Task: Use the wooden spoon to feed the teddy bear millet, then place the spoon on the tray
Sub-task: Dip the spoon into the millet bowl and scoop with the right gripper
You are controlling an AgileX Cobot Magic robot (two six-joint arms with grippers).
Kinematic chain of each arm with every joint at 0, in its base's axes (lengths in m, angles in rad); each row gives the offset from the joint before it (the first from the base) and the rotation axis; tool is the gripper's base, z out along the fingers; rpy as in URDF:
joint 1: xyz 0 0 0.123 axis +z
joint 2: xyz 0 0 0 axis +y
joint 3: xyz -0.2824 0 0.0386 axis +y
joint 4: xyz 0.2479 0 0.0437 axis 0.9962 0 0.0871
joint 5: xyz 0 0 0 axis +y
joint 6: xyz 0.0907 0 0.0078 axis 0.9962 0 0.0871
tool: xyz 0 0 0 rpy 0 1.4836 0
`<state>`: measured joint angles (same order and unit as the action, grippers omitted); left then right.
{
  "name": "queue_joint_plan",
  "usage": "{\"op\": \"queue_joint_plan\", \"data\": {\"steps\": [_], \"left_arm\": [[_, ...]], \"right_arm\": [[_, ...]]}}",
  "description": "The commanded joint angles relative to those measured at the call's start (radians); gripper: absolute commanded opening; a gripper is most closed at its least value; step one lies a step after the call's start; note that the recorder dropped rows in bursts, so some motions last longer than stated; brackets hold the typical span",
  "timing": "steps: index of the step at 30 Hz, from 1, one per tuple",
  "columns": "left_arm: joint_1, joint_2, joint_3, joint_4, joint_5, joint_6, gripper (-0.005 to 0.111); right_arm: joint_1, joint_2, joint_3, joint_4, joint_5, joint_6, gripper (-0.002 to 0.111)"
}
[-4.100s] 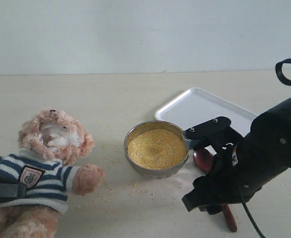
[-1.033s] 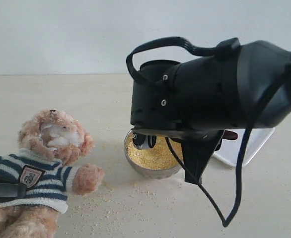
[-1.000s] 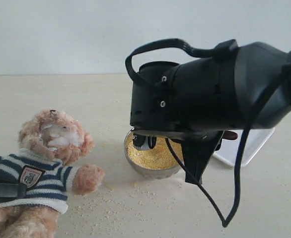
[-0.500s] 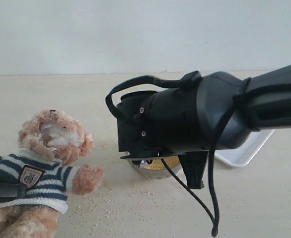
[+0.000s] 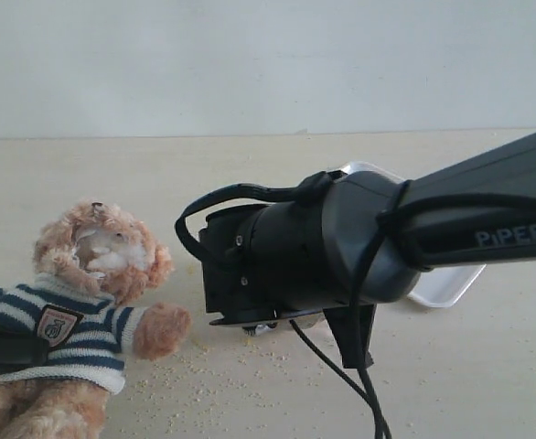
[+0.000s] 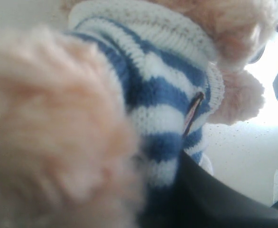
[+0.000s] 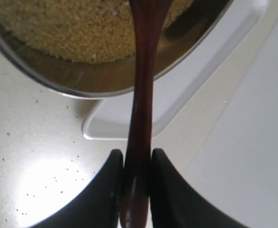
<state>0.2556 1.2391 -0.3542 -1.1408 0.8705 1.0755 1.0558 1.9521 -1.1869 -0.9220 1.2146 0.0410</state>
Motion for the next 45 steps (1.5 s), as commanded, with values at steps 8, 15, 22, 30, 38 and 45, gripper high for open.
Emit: {"op": "queue_joint_plan", "data": {"steps": [8,15,22,30,38,45], "left_arm": [[0.002,-0.009,0.004,-0.014,0.008,-0.002,0.005],[0.002,-0.009,0.004,-0.014,0.008,-0.002,0.005],[0.002,-0.009,0.004,-0.014,0.008,-0.002,0.005],[0.002,-0.009,0.004,-0.014,0.008,-0.002,0.005],[0.002,-0.009,0.004,-0.014,0.008,-0.002,0.005],[0.002,-0.009,0.004,-0.014,0.008,-0.002,0.005]], "right_arm": [[0.001,-0.001,-0.013,0.091,0.007,0.001,0.0],[0.001,-0.001,-0.014,0.14,0.007,0.005,0.0],[0.001,-0.001,-0.078,0.187,0.007,0.005,0.0],[-0.02,-0.001,-0.097,0.265,0.007,-0.006,0.0],[-0.069,-0.021,-0.13,0.38,0.007,0.002,0.0],[-0.116,-0.057,-0.141,0.443,0.007,0.002,0.0]]}}
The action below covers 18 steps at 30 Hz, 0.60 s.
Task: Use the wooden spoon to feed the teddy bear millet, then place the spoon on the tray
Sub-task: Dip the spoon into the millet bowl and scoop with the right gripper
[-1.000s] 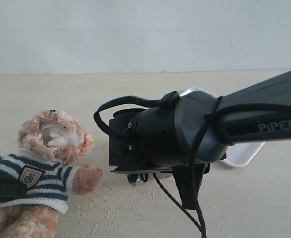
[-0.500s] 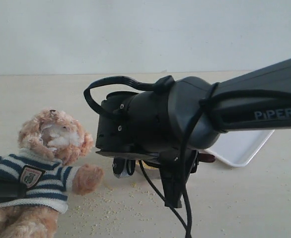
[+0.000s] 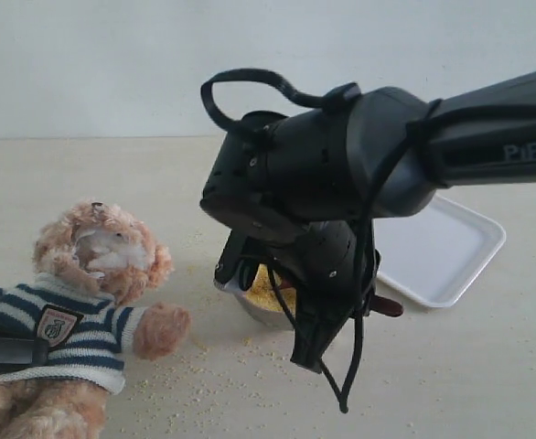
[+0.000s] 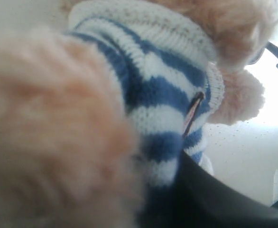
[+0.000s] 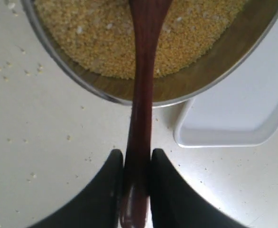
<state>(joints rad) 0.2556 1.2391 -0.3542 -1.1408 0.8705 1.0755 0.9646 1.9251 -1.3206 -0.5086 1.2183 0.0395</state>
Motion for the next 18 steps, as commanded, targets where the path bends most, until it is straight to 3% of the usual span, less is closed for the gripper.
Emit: {"op": "queue_joint_plan", "data": {"steps": [1,18], "left_arm": [[0.002,-0.009,0.004,-0.014,0.008,-0.002,0.005],[0.002,-0.009,0.004,-0.014,0.008,-0.002,0.005]], "right_arm": [[-0.028,-0.032,-0.007,0.035,0.003,0.001,0.0],[-0.177,-0.118,-0.007,0.327,0.003,-0.003,0.0]]}}
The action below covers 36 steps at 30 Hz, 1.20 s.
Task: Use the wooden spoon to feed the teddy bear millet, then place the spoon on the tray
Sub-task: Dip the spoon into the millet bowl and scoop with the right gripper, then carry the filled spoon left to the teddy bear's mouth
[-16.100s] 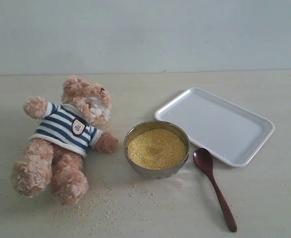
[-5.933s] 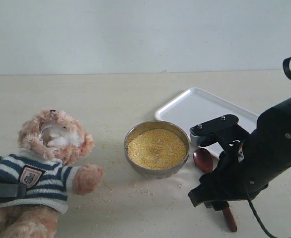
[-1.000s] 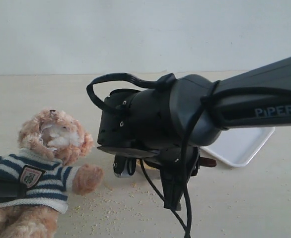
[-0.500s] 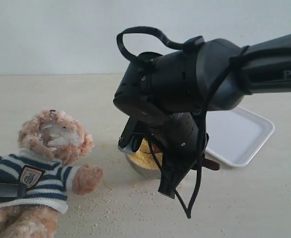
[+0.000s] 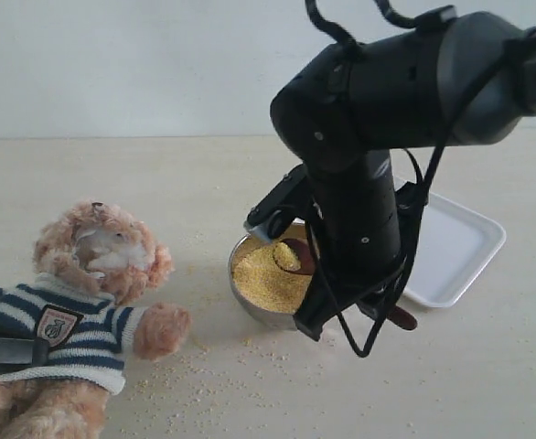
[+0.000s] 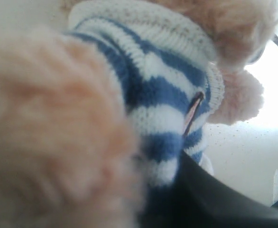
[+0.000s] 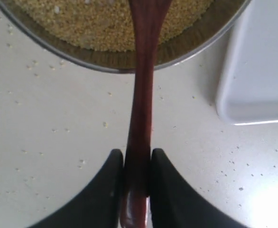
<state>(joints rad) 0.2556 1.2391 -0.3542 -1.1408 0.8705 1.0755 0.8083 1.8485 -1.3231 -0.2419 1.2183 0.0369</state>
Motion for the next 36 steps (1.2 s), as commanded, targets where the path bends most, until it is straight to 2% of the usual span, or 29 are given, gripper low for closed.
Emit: {"op": "queue_joint_plan", "data": {"steps": [1,11,26,36], "left_arm": [[0.002,-0.009,0.004,-0.014,0.008,-0.002,0.005],[0.002,-0.009,0.004,-0.014,0.008,-0.002,0.005],[0.002,-0.009,0.004,-0.014,0.008,-0.001,0.005],[0.002,-0.009,0.004,-0.014,0.008,-0.001,0.005]], "right_arm": [[-0.021,-0.053,-0.003,0.087,0.003,-0.018,0.0],[-0.03,-0.082,-0.003,0.134,0.003,-0.037,0.0],[0.132,-0.104,-0.007,0.078,0.003,-0.053,0.0],[0.218,-0.104,-0.203,0.086,0.003,-0.059,0.0]]}}
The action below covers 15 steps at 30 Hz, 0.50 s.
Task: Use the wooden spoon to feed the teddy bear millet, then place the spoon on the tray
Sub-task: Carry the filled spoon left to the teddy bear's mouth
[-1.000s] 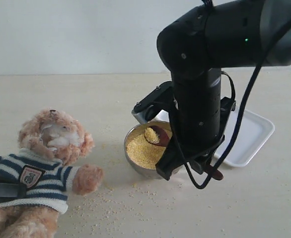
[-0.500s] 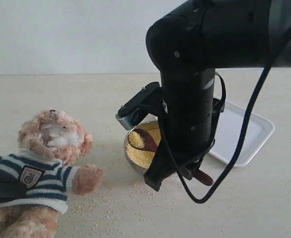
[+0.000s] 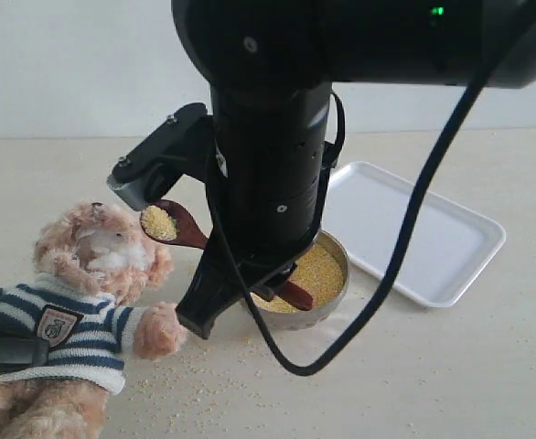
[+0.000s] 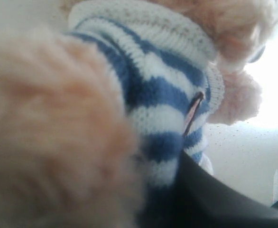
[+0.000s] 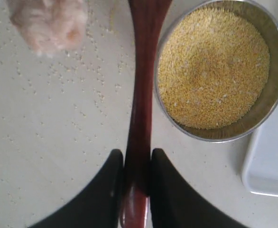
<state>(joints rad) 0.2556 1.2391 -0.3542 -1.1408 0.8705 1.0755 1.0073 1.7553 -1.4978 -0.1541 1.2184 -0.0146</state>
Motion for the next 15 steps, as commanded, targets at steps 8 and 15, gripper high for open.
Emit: {"op": "queue_joint_plan", "data": {"steps": [8,15], "left_arm": [[0.002,-0.009,0.004,-0.014,0.008,-0.001,0.005],[0.002,-0.009,0.004,-0.014,0.008,-0.001,0.005]], "right_arm": [[0.093,0.024,-0.062,-0.033,0.003,-0.029,0.0],[0.129,0.089,-0.14,-0.095,0.003,-0.029,0.0]]}}
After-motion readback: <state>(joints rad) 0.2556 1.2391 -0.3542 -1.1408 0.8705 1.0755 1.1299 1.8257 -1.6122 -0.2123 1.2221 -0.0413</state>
